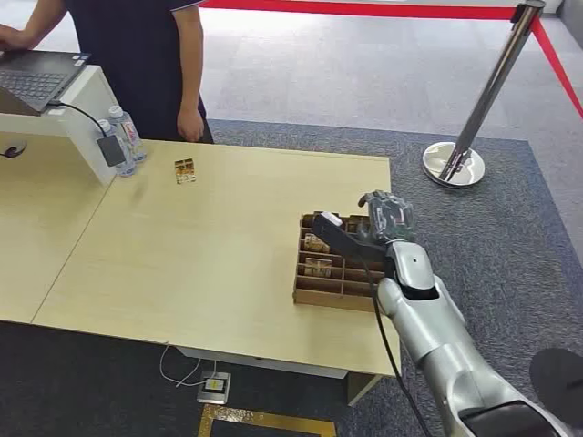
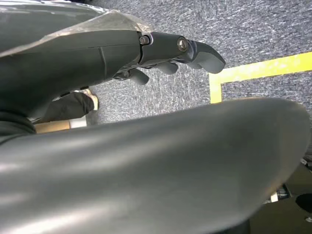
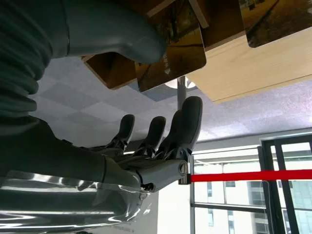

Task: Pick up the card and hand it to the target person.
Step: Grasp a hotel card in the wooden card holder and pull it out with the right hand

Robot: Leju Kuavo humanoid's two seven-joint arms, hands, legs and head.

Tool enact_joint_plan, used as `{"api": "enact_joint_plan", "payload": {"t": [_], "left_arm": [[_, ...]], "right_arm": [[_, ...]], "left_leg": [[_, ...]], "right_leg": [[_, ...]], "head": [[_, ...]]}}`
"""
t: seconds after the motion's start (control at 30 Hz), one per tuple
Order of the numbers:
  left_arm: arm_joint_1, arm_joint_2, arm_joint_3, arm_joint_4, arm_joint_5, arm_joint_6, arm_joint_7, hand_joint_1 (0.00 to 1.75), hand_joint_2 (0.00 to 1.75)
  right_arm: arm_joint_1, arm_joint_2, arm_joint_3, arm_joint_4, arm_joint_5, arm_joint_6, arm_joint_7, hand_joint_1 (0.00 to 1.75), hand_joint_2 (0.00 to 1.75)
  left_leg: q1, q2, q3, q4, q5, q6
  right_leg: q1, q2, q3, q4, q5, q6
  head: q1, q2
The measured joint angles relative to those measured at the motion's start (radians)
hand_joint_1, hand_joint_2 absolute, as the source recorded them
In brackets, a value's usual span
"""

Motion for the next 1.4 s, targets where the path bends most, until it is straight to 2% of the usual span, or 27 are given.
{"api": "enact_joint_plan", "payload": {"t": [0.37, 0.83, 0.9, 0.97, 1.03, 1.1, 1.17, 1.4], "left_arm": [[0.0, 0.0, 0.0, 0.0, 0.0, 0.0, 0.0, 0.0, 0.0], [0.001, 0.0, 0.0, 0.0, 0.0, -0.002, 0.001, 0.0, 0.0], [0.001, 0.0, 0.0, 0.0, 0.0, -0.001, 0.002, 0.0, 0.0], [0.001, 0.0, 0.0, 0.0, 0.0, -0.001, 0.002, 0.0, 0.0], [0.001, 0.0, -0.001, 0.0, 0.0, -0.001, 0.002, 0.0, 0.0], [0.001, 0.0, -0.001, 0.0, 0.0, -0.001, 0.002, 0.0, 0.0], [0.001, 0.0, -0.002, 0.0, -0.001, -0.001, 0.002, 0.0, 0.0], [0.001, 0.0, -0.003, 0.0, -0.003, -0.001, 0.002, 0.0, 0.0]], "right_arm": [[0.0, 0.0, -0.002, 0.0, 0.002, 0.003, 0.003, 0.79, 1.75], [-0.002, 0.005, -0.018, 0.026, 0.001, 0.008, 0.006, 0.92, 1.75], [-0.002, 0.006, -0.018, 0.031, 0.001, 0.006, 0.007, 0.99, 1.75], [-0.002, 0.006, -0.018, 0.036, 0.002, 0.003, 0.008, 1.22, 1.75], [-0.002, 0.006, -0.019, 0.04, 0.004, -0.002, 0.009, 1.53, 1.75], [-0.003, 0.006, -0.021, 0.042, 0.006, -0.006, 0.009, 1.69, 1.75], [-0.002, 0.006, -0.023, 0.043, 0.01, -0.01, 0.008, 1.75, 1.75], [-0.001, 0.006, -0.026, 0.041, 0.03, -0.022, 0.007, 1.75, 1.75]], "left_leg": [[0.0, 0.0, 0.0, 0.0, 0.0, 0.0], [0.0, 0.0, 0.0, 0.0, 0.0, 0.0], [0.0, 0.0, 0.0, 0.0, 0.0, 0.0], [0.0, 0.0, 0.0, 0.0, 0.0, 0.0], [0.0, 0.0, 0.0, 0.0, 0.0, 0.0], [0.0, 0.0, 0.0, 0.0, 0.0, 0.0], [0.0, 0.0, 0.0, 0.0, 0.0, 0.0], [0.0, 0.0, 0.0, 0.0, 0.0, 0.0]], "right_leg": [[0.0, 0.0, 0.0, 0.0, 0.0, 0.0], [0.0, 0.0, 0.0, 0.0, 0.0, 0.0], [0.0, 0.0, 0.0, 0.0, 0.0, 0.0], [0.0, 0.0, 0.0, 0.0, 0.0, 0.0], [0.0, 0.0, 0.0, 0.0, 0.0, 0.0], [0.0, 0.0, 0.0, 0.0, 0.0, 0.0], [0.0, 0.0, 0.0, 0.0, 0.0, 0.0], [0.0, 0.0, 0.0, 0.0, 0.0, 0.0]], "head": [[0.0, 0.0], [0.0, 0.0], [0.0, 0.0], [0.0, 0.0], [0.0, 0.0], [0.0, 0.0], [0.0, 0.0], [0.0, 0.0]]}}
